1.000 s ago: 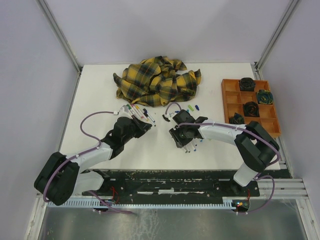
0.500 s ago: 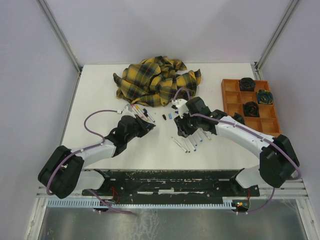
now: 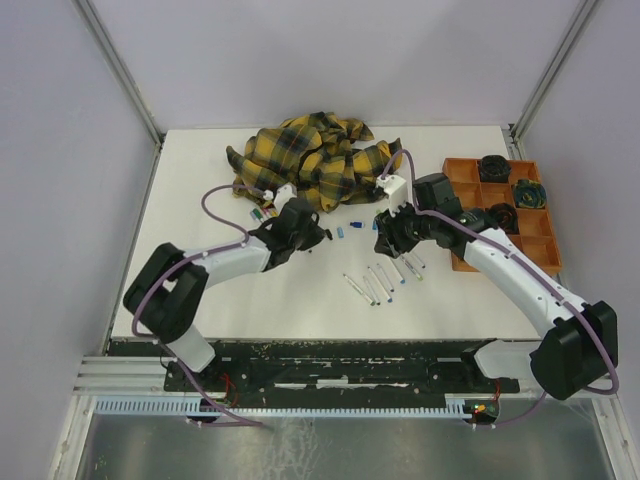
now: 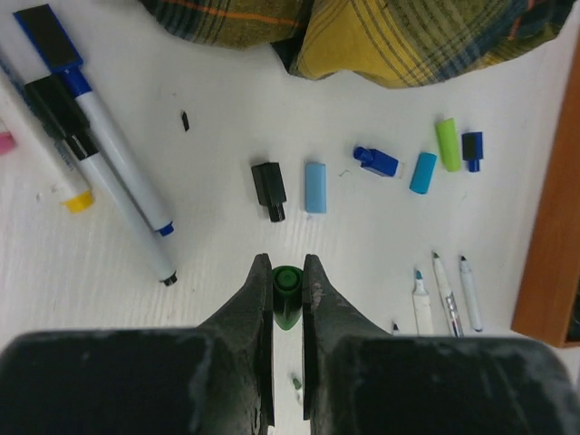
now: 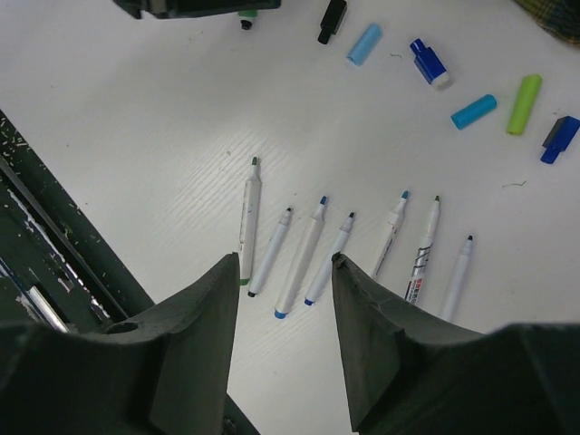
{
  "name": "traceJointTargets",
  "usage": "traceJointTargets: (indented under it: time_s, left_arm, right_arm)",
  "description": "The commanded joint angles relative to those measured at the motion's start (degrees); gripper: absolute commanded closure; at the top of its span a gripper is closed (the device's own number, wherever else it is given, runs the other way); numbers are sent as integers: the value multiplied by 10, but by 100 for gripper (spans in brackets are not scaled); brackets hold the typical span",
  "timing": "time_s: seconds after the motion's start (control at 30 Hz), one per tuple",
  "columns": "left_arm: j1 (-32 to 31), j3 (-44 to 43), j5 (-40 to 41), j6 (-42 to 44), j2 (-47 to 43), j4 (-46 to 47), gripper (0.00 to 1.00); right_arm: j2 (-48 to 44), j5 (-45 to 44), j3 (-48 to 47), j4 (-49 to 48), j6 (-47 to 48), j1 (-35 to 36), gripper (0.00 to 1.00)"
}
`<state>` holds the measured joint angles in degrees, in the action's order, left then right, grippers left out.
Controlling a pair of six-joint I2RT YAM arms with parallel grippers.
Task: Open the pen caps
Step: Place the pen cap at the center of the board.
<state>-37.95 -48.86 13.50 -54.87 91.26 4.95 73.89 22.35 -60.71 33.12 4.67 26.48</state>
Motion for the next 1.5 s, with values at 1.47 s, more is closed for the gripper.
traceJointTargets:
  time_s: [1.47]
  left_arm:
    - [-10,-221,95,62,153,-219,65]
  right_arm:
    - [-30,34,-4,0,15,-14,47]
